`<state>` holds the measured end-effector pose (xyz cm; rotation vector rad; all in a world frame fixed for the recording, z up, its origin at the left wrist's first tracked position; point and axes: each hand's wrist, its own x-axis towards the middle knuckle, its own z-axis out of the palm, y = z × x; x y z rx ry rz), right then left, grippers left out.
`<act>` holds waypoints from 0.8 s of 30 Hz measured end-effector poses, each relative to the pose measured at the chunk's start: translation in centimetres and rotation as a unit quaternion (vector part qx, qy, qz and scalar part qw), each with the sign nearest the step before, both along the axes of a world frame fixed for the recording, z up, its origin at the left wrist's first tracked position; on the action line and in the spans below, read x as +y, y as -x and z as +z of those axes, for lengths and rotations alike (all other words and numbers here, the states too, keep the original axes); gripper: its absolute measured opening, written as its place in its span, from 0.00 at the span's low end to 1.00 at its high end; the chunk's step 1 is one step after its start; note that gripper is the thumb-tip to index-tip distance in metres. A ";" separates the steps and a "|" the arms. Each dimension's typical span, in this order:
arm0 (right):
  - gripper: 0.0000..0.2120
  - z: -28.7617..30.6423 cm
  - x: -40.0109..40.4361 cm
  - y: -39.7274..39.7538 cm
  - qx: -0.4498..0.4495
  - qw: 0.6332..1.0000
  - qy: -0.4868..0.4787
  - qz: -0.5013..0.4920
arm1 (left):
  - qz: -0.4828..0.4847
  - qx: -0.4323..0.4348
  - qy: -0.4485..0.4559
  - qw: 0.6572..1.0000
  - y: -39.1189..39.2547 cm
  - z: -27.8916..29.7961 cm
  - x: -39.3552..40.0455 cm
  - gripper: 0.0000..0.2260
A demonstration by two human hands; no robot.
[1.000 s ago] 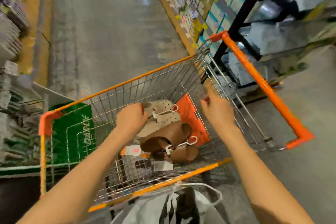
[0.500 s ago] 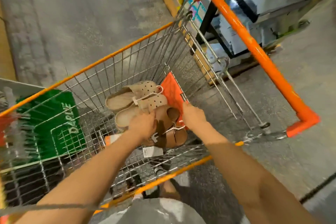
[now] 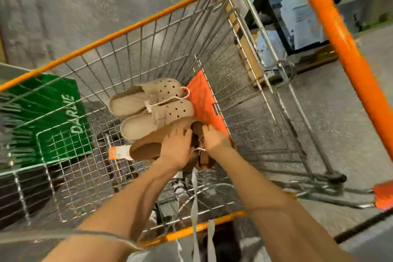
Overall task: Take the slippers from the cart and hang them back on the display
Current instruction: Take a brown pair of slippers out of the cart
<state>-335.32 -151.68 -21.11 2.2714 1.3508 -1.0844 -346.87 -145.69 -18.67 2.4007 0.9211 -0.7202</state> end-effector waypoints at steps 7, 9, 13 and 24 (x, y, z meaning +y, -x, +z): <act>0.22 -2.4 -1.1 -0.1 0.063 0.998 0.032 0.003 | -0.005 0.005 0.019 1.000 -1.1 -1.2 -0.8 0.22; 0.28 -2.9 -1.4 0.3 0.083 0.995 0.058 -0.019 | -0.015 -0.006 0.025 1.000 -1.1 -1.3 -0.9 0.24; 0.28 -2.9 -1.4 0.8 0.031 0.997 0.069 0.015 | -0.042 0.014 0.058 0.997 -0.8 -1.5 -0.3 0.28; 0.14 5.7 2.5 -1.1 -0.004 0.968 -0.068 0.243 | -0.022 0.033 0.055 0.998 1.1 -0.2 1.6 0.21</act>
